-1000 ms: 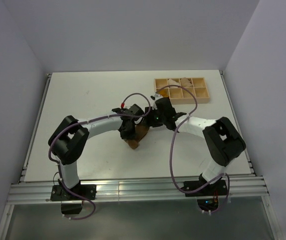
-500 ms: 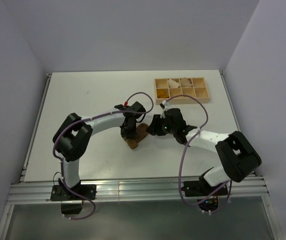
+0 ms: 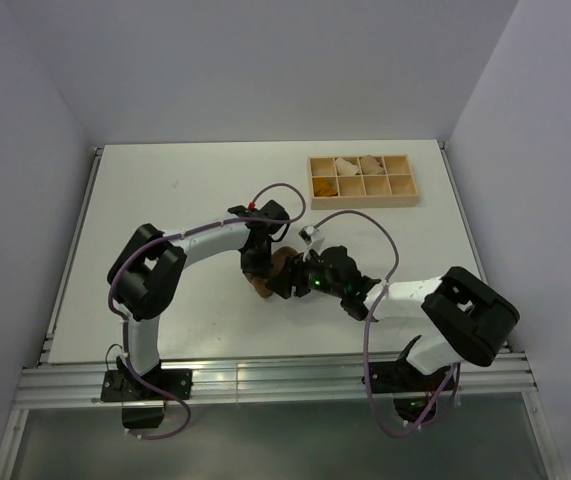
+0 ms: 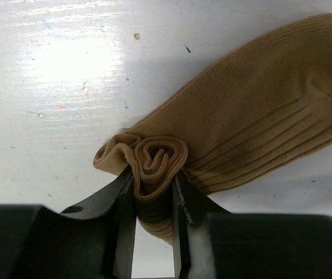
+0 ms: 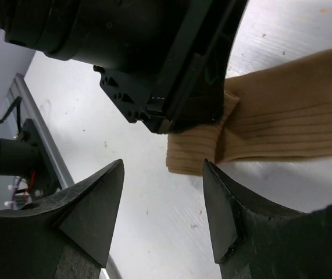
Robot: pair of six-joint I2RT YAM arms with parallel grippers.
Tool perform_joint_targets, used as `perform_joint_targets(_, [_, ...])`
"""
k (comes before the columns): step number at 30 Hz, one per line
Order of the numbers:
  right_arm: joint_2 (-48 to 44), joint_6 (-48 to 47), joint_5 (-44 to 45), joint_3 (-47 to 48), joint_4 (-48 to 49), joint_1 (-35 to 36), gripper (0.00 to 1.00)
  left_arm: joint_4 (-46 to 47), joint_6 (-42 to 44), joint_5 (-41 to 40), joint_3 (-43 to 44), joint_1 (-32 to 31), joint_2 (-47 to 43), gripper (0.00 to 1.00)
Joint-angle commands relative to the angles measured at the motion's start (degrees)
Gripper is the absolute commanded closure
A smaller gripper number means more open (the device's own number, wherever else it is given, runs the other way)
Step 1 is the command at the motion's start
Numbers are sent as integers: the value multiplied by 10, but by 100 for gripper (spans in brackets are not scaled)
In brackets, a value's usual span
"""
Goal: Roll the socks
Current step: Roll the sock at the center of the board.
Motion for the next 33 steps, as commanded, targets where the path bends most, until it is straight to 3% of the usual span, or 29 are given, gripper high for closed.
perform_joint_targets(1, [32, -21, 36, 26, 72, 22, 36, -3, 15, -29, -36, 12, 60, 99])
perform_joint_targets(9, [95, -7, 60, 27, 126, 44, 36, 8, 8, -10, -36, 13, 53, 99])
perform_joint_targets(16, [141, -9, 70, 64, 91, 53, 39, 8, 6, -4, -31, 13, 53, 99])
perform_joint_targets(19, [147, -2, 73, 64, 88, 54, 50, 10, 3, -3, -31, 13, 49, 99])
perform_joint_targets(20, [148, -1, 73, 64, 86, 53, 62, 11, 0, -3, -31, 13, 47, 99])
perform_joint_targets(23, [152, 1, 77, 73, 67, 53, 83, 18, -7, 0, -35, 13, 39, 97])
perform_joint_targets(26, [158, 4, 74, 79, 57, 53, 97, 26, -14, 5, -39, 16, 28, 94])
perform_joint_targets(30, [162, 11, 75, 83, 51, 52, 100, 33, -29, 5, -43, 25, 9, 84])
perform_joint_targets(33, [164, 15, 76, 83, 47, 52, 100, 48, -45, 7, -55, 34, -19, 69])
